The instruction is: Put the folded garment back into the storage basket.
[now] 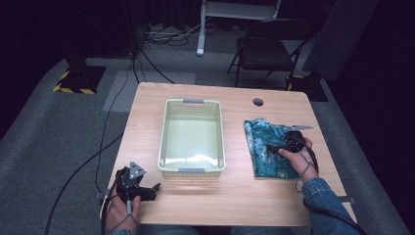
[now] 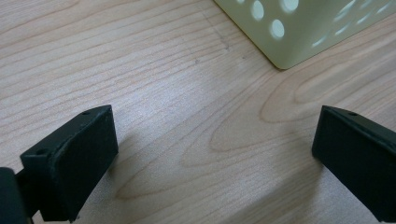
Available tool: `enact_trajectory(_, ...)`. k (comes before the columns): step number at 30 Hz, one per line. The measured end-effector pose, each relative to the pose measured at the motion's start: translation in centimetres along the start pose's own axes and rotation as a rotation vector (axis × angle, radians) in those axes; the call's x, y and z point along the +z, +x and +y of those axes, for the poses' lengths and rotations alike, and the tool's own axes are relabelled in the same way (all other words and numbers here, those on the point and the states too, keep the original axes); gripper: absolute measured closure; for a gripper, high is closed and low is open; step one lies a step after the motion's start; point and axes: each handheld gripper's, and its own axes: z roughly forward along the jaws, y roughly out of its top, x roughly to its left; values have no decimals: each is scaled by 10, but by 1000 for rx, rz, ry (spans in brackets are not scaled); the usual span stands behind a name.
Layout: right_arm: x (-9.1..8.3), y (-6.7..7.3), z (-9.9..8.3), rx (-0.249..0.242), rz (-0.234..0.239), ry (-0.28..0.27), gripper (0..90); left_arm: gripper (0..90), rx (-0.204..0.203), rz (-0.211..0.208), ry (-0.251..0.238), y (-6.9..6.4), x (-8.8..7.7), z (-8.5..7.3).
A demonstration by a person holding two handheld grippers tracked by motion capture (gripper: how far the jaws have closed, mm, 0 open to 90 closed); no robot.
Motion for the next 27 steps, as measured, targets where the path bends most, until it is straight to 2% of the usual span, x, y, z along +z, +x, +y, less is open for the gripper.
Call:
enact_trajectory(6, 4, 1, -5, -6, -6, 11, 9, 4, 0, 0, 0, 0, 0, 0)
enact_trajectory(11, 6, 6, -6, -63, -41, 32, 6, 4, 0, 0, 0, 0, 0, 0)
enact_trajectory(20, 6, 7, -7, -60, -42, 27, 10, 4, 0, 0, 0, 0, 0, 0)
enact_trajectory(27, 4, 9, -5, -73, -33, 34, 92, 4, 0, 0, 0, 0, 0, 0)
